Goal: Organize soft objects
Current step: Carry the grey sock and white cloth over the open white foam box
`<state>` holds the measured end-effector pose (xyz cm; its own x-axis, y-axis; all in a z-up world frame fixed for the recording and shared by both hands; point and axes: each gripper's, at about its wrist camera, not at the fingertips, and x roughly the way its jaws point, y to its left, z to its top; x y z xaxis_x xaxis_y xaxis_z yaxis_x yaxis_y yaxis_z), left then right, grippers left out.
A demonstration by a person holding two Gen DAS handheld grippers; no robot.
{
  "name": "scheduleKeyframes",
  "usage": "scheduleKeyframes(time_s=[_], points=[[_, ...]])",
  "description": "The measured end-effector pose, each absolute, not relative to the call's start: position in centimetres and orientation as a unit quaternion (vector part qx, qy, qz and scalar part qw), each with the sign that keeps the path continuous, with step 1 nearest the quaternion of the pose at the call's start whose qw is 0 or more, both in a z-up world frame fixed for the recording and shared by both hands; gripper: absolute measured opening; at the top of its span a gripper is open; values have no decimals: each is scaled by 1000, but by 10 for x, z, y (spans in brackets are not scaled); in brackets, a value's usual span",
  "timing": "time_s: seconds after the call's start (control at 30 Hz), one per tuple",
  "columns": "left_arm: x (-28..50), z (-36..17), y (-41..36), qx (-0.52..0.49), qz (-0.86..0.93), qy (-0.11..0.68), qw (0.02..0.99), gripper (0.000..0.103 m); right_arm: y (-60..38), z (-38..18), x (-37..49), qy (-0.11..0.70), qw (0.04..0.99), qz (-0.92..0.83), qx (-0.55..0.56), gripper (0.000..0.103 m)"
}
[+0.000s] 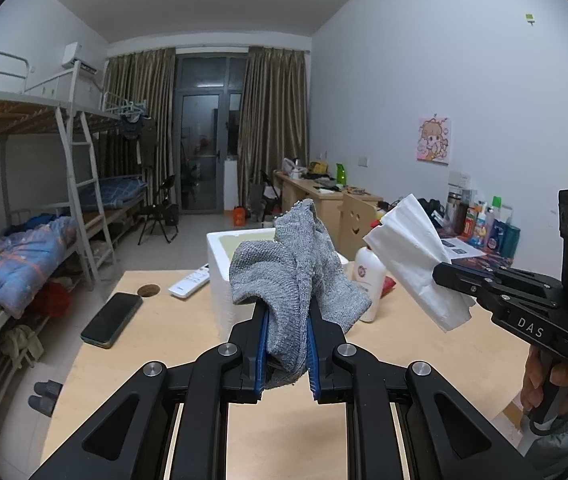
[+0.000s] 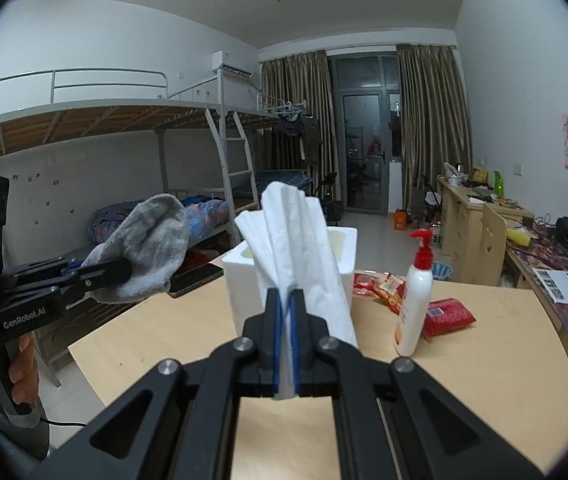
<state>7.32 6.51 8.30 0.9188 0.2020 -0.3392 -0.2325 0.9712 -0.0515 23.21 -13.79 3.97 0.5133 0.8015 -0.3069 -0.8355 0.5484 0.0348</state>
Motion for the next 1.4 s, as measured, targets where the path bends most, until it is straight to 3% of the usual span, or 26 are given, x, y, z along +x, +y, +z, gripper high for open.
scheduleKeyframes(time_s=[1.4], points=[[193,87,161,-60,109,192,973,17,-31,61,297,173,862,466,-96,6]])
